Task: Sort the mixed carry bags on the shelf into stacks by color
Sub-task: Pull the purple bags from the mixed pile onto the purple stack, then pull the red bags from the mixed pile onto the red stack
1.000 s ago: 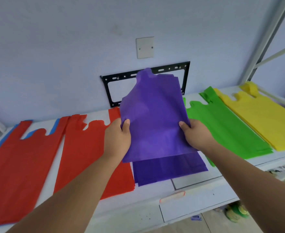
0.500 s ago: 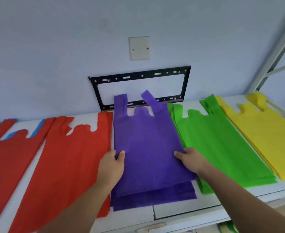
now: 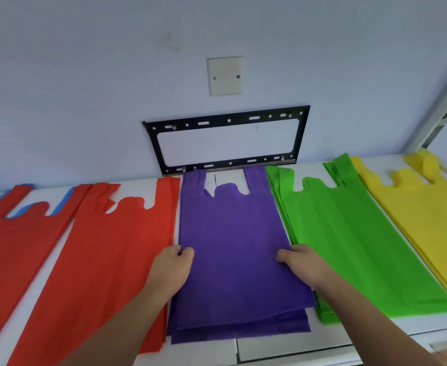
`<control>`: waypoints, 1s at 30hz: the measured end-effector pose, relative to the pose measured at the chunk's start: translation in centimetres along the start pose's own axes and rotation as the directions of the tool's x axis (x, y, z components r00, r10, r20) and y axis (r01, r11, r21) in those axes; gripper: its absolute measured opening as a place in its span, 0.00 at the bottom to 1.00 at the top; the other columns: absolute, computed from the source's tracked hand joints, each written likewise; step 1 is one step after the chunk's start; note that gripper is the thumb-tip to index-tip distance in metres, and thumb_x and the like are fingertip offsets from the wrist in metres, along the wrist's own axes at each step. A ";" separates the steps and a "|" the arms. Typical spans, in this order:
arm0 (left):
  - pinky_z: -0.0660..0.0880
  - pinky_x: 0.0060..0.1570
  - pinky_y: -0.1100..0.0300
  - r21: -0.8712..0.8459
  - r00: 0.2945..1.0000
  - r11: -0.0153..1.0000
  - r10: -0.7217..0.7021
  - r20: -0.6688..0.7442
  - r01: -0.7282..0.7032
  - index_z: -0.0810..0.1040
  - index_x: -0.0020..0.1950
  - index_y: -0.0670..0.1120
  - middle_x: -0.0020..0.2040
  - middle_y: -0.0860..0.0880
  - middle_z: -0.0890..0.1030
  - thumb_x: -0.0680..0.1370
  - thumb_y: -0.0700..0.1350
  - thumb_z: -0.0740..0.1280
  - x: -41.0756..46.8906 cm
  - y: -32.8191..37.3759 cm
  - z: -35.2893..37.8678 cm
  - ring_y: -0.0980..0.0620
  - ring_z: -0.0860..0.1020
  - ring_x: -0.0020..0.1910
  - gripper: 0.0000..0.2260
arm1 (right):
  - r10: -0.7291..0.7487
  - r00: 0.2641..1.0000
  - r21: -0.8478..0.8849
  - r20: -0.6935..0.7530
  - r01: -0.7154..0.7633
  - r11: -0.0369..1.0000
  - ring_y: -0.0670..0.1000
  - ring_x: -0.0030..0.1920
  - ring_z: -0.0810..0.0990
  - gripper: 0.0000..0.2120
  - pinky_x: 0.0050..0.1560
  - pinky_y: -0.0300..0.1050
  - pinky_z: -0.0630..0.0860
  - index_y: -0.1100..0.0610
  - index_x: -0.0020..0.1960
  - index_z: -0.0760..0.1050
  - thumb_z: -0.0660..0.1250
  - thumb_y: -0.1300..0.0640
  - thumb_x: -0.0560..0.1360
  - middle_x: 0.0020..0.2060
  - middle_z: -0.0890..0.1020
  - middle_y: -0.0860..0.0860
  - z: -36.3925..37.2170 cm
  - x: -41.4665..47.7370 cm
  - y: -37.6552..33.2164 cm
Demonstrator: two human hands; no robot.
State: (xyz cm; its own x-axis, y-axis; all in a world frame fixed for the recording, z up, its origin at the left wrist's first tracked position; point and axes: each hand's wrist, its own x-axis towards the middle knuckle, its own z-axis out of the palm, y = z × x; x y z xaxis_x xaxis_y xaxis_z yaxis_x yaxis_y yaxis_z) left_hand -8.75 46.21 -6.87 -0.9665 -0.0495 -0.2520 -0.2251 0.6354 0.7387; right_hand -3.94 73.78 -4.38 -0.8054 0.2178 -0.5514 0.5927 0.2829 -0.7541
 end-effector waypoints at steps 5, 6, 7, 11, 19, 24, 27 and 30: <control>0.59 0.28 0.56 -0.012 1.000 1.000 -0.004 0.009 0.004 0.58 0.32 0.48 0.25 0.54 0.60 0.76 0.45 0.61 -0.2 0.1 -0.2 0.55 0.58 0.24 0.16 | -0.095 0.992 -0.152 -0.087 0.081 0.985 0.56 0.36 0.85 0.14 0.44 0.51 0.82 0.60 0.45 0.81 0.63 0.51 0.77 0.35 0.86 0.55 0.5 0.5 0.5; 0.59 0.28 0.56 -0.009 1.000 1.000 0.002 0.009 -0.001 0.59 0.32 0.48 0.25 0.54 0.60 0.76 0.45 0.61 -0.2 0.1 -0.2 0.56 0.59 0.24 0.16 | -0.140 0.983 -0.186 -0.118 0.116 0.976 0.55 0.38 0.85 0.14 0.45 0.52 0.82 0.59 0.46 0.80 0.62 0.50 0.78 0.37 0.86 0.54 0.8 0.5 0.7; 0.59 0.28 0.57 -0.008 1.000 1.000 0.008 0.004 -0.008 0.59 0.32 0.48 0.25 0.54 0.60 0.76 0.45 0.61 -0.3 0.1 -0.2 0.56 0.59 0.24 0.15 | -0.172 0.975 -0.210 -0.140 0.141 0.967 0.54 0.38 0.84 0.14 0.45 0.52 0.81 0.59 0.47 0.79 0.61 0.50 0.79 0.38 0.85 0.53 1.0 0.5 0.8; 0.59 0.26 0.60 -0.007 0.999 1.000 0.030 -0.017 -0.030 0.60 0.32 0.48 0.25 0.54 0.61 0.78 0.45 0.61 -0.7 0.2 0.0 0.57 0.59 0.23 0.16 | -0.179 0.968 -0.277 -0.178 0.125 0.953 0.57 0.36 0.83 0.14 0.36 0.44 0.76 0.63 0.46 0.78 0.61 0.53 0.77 0.37 0.84 0.57 1.2 0.3 1.1; 0.74 0.36 0.59 0.272 0.984 0.956 0.142 -0.106 -0.108 0.74 0.47 0.49 0.40 0.53 0.79 0.80 0.53 0.62 -2.4 0.4 -1.7 0.55 0.77 0.36 0.08 | -0.352 0.897 -0.476 -0.268 0.194 0.858 0.56 0.46 0.77 0.12 0.47 0.46 0.72 0.57 0.51 0.74 0.63 0.48 0.76 0.44 0.79 0.54 0.3 -1.2 0.7; 0.71 0.66 0.51 0.481 0.951 0.858 0.278 -0.133 -0.183 0.71 0.71 0.49 0.67 0.48 0.75 0.78 0.54 0.63 -4.5 -2.0 -4.7 0.47 0.74 0.65 0.22 | -0.541 0.833 -0.721 -0.111 0.308 0.621 0.58 0.66 0.70 0.28 0.69 0.50 0.64 0.62 0.69 0.68 0.62 0.44 0.77 0.65 0.74 0.58 1.9 -1.5 -1.2; 0.62 0.74 0.50 0.523 0.970 0.847 0.193 -0.146 -0.090 0.65 0.76 0.51 0.75 0.49 0.68 0.79 0.58 0.61 -6.5 -4.2 -7.0 0.47 0.65 0.74 0.27 | -0.571 0.820 -0.735 0.027 0.403 0.544 0.59 0.69 0.68 0.31 0.70 0.52 0.65 0.61 0.71 0.66 0.61 0.42 0.76 0.69 0.70 0.57 5.3 -1.7 -2.5; 0.58 0.76 0.49 0.518 0.980 0.855 0.097 -0.176 0.008 0.61 0.78 0.51 0.79 0.49 0.62 0.80 0.60 0.59 -9.3 -6.7 -9.5 0.47 0.60 0.77 0.29 | -0.576 0.798 -0.712 0.174 0.507 0.487 0.58 0.72 0.64 0.33 0.71 0.53 0.65 0.60 0.74 0.62 0.60 0.41 0.77 0.73 0.67 0.56 9.6 -2.7 -3.6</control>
State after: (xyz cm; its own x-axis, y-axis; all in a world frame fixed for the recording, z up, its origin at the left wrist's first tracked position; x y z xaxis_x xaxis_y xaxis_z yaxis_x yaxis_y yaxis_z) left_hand 0.52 35.11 -3.54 -0.9904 -0.1219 -0.0651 -0.1361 0.9424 0.3057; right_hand -4.01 63.22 -3.57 -0.9860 -0.1521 -0.0679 -0.1138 0.9129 -0.3921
